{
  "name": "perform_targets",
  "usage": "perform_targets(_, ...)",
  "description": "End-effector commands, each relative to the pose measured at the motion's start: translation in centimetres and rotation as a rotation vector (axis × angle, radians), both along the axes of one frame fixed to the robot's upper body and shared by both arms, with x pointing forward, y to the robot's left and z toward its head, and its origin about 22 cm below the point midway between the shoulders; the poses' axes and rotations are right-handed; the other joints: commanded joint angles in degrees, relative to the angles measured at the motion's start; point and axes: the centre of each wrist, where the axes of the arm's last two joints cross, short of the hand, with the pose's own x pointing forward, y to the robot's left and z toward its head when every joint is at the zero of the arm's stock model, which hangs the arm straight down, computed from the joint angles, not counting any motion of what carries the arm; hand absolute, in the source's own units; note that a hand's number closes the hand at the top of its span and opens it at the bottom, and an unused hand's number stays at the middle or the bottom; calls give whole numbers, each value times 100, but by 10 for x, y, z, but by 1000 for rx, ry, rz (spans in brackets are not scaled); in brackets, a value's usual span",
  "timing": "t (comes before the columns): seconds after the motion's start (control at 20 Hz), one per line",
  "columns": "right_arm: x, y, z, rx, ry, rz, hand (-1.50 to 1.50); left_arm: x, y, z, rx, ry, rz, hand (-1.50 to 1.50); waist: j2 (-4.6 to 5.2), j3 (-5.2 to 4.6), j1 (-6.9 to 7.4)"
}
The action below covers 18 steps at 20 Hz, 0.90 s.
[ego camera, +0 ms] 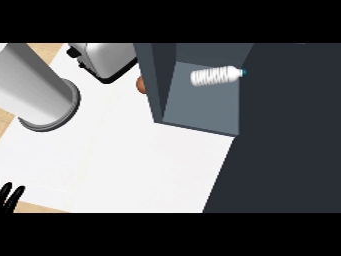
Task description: Pick up the bottled water, place it into the cabinet and close the cabinet
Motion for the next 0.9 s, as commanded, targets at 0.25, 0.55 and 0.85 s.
perform_targets(0.25, 16, 24, -23, 42, 206, -57, 150, 8, 10, 11, -4, -43, -23, -150, 127, 23, 155)
perform_targets(0.55, 40, 41, -33, 114, 335, -29, 150, 12, 15, 14, -16, -38, -13, -150, 132, 48, 170)
perform_targets(0.85, 103, 48, -38, 137, 378, -167, 150, 7, 21, 12, -16, -14, 3, -150, 47, 72, 51)
